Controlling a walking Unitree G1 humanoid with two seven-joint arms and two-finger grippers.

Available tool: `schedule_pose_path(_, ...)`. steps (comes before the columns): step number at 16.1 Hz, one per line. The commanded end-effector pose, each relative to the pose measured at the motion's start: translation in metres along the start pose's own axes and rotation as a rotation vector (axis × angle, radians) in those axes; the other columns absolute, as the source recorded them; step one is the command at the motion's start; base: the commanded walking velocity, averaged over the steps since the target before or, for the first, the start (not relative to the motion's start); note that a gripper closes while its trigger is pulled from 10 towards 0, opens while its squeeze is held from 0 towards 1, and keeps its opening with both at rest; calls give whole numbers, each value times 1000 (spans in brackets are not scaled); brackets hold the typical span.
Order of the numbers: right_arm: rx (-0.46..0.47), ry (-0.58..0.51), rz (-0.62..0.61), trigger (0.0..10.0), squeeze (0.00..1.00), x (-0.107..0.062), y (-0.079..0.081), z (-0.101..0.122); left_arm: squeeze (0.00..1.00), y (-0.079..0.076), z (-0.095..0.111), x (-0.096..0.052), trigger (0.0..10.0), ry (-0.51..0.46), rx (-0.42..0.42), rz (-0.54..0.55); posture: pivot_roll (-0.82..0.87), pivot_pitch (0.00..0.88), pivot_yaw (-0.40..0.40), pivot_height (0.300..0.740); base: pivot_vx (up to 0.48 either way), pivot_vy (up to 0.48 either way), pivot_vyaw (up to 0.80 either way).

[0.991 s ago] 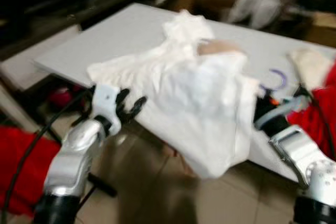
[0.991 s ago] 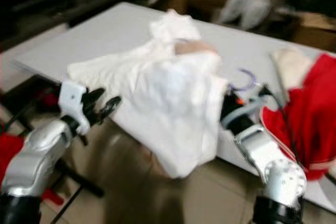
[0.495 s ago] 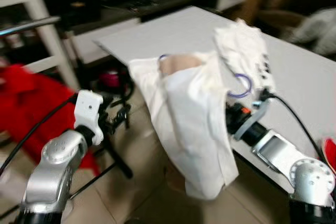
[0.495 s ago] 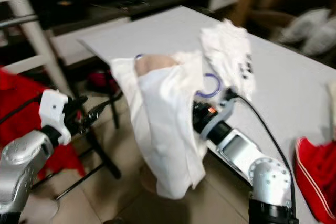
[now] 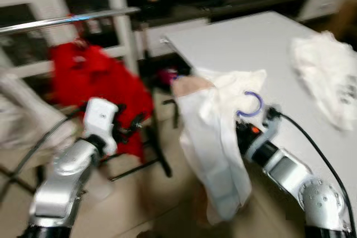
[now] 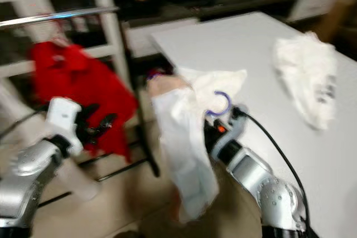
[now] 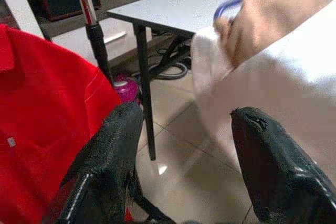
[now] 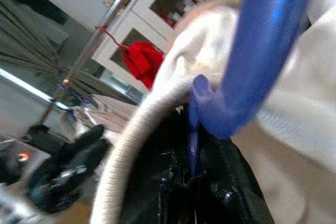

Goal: Hang hanger

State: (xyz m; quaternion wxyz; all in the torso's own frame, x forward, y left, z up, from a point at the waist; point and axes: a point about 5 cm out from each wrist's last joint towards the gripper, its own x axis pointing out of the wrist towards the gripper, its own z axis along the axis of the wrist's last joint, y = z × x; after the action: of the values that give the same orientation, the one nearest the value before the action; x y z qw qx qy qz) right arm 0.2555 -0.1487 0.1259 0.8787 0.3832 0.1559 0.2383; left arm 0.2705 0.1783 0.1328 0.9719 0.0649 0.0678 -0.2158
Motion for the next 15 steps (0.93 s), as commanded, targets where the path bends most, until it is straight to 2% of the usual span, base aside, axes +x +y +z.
schedule_pose_path(1,-45,-41,-48,10000,0,-1,-2,6,0,4,-2,3,10000,15,25,6,-135,0,32,740,0,0,781)
schedule_pose_path(4,-93,-56,-96,10000,0,-4,-5,7,0,4,-1,10,10000,13,24,0,-153,0,45,740,0,0,781)
schedule_pose_path(6,-171,-53,-141,10000,0,-4,-9,8,0,1,0,14,10000,8,27,-5,-151,0,37,740,0,0,781)
schedule_pose_path(10,-353,4,-182,10000,0,8,-9,6,0,0,-4,12,10000,16,53,7,-137,0,8,740,0,0,781)
schedule_pose_path(15,-483,13,-244,10000,0,14,-14,7,0,-2,-4,15,10000,-8,51,34,-136,0,-5,740,0,0,781)
